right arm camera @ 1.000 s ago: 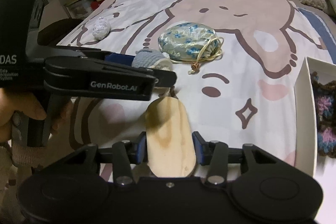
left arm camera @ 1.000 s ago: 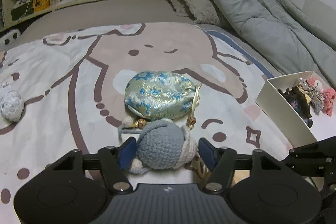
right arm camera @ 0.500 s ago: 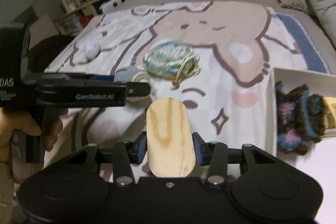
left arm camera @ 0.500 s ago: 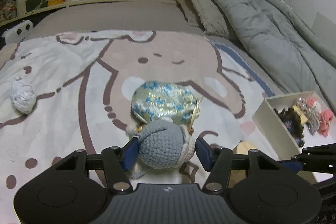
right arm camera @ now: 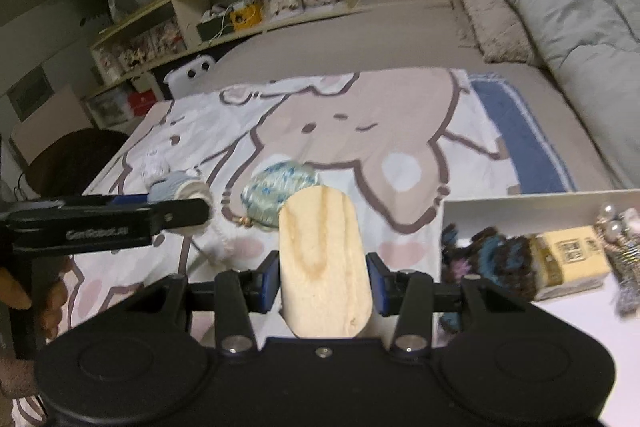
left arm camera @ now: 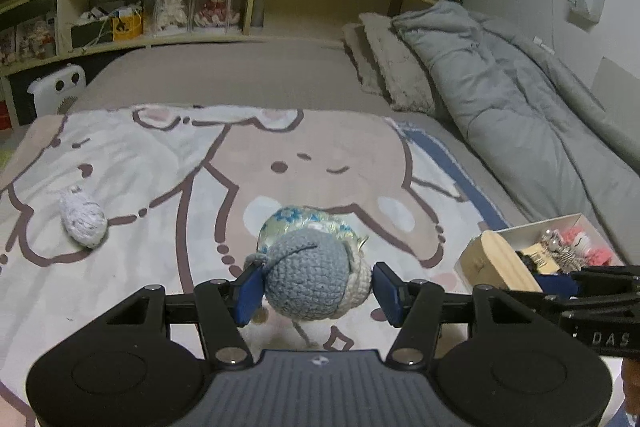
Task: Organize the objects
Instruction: 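Carry the grey mouse and wooden block into the white box and lower them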
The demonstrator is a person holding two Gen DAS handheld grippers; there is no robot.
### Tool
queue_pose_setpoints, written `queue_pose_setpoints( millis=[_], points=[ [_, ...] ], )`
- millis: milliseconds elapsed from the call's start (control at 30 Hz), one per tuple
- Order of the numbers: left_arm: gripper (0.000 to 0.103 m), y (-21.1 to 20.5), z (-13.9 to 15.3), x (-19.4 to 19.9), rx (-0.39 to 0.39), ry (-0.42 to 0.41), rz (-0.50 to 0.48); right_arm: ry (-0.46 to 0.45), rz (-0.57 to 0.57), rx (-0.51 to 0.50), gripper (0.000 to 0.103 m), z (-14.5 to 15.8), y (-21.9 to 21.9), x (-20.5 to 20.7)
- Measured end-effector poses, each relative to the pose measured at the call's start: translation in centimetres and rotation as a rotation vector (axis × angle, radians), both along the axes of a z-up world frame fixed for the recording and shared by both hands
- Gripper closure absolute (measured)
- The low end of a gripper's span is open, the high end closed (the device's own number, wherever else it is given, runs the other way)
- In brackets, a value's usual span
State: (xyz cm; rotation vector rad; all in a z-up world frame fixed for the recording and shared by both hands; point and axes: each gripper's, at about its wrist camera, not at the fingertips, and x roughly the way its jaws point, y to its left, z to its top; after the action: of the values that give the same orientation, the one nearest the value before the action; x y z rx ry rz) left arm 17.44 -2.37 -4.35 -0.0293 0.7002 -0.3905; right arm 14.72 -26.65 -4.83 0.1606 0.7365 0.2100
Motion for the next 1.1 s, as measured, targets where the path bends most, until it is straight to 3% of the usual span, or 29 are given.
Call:
queue_pose_setpoints(
  millis=[267,567,867,1100],
  points=[
    [0.044,-1.7,3.2,-2.4,-0.034,-0.044,-0.042,-0.053,-0.024,-0.002,0.057,3.4,-3.3,-2.4],
    [0.044,-7.2,6.4,-5.5,-0.075,-0.100,-0.148,-0.059,-0.132,-0.051,0.057,5.4,-10.5,-5.4],
    [0.044,-14.8,6.3,-8.7,-0.120,-0.077,-0.269,-0.064,-0.226,-0.088,0.057,6.4,-17.4,-9.6],
    [0.044,-20.6,5.4,-10.7,-0.149,-0.060,-0.357,-0.044,-0.285,-0.084,0.057,5.4,-22.1,-12.1]
  ],
)
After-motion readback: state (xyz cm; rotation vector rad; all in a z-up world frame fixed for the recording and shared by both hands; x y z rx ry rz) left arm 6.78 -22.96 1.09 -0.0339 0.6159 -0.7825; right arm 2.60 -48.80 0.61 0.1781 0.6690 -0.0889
